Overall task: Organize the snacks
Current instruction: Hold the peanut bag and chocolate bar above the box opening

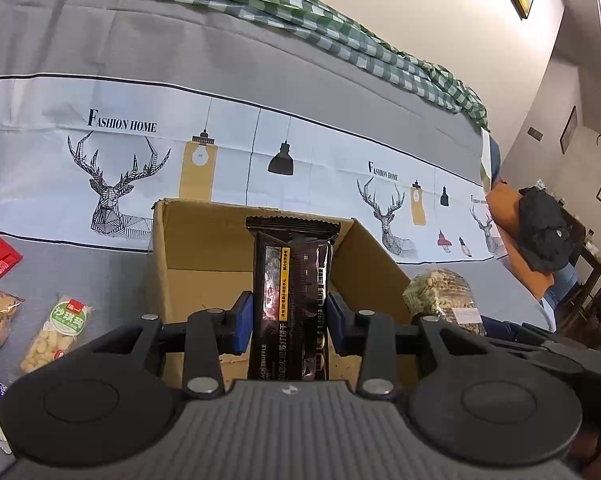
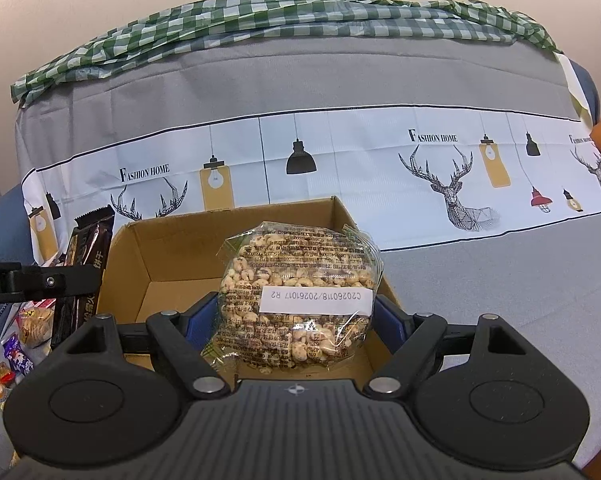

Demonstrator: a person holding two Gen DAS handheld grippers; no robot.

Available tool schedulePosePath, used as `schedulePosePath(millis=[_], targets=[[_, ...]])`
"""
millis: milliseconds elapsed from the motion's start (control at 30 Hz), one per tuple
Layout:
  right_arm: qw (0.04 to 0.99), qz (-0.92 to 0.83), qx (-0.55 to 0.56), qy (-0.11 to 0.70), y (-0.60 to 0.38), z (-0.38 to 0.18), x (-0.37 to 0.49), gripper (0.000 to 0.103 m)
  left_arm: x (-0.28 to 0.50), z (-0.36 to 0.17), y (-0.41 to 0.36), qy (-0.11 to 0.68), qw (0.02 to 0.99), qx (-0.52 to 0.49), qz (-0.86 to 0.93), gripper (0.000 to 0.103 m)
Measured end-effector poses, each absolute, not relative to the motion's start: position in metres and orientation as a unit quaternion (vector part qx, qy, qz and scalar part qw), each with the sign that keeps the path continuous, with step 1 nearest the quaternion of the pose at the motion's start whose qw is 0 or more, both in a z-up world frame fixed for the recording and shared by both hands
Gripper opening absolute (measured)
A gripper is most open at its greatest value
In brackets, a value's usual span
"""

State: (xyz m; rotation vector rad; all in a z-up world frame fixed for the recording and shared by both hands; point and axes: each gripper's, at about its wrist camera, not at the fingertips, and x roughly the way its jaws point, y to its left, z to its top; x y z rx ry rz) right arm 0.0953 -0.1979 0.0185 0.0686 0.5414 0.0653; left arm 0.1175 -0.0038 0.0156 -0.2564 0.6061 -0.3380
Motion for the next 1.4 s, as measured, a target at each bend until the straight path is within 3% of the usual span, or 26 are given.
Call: schedulePosePath(millis=[1400], targets=[[0.962,0.028,0.034,0.268,-0.1986,0.0177,0.0959,0.081,0.1163,0.0164,-0.0071,0.292,0.933,-0.118,-0.173,0.042]])
